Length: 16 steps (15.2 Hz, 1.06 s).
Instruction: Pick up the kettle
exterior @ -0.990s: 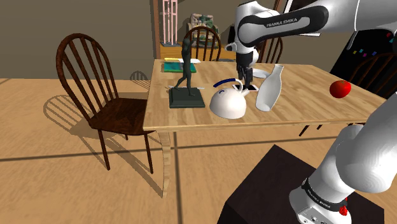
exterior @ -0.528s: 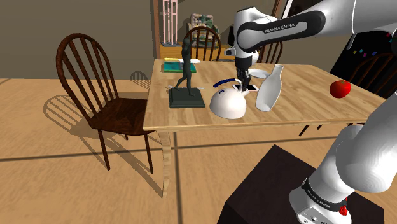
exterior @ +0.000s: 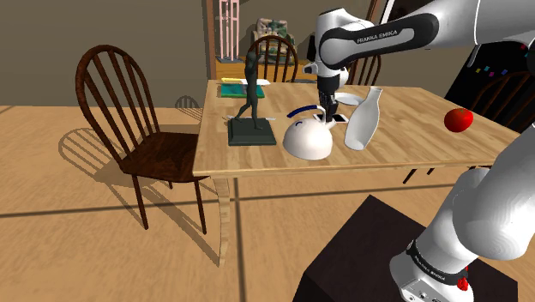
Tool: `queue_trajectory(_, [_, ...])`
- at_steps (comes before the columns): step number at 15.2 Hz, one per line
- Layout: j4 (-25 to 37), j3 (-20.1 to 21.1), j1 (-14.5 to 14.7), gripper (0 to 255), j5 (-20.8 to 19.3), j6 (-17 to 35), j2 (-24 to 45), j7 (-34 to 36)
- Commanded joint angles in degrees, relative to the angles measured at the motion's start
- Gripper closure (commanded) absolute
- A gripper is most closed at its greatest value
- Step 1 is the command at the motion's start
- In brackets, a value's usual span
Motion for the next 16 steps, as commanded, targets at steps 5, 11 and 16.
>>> queue_trajectory(5, [3.58, 0.18, 0.11, 255, 0.09, -4.10, -0.58, -0.62])
queue_trajectory(11, [8.03, 0.33, 0.21, 255, 0.21, -8.62, -0.72, -1.38])
queue_trajectory(16, [10.56, 0.40, 0.25, 255, 0.28, -11.00, -0.60, -1.80])
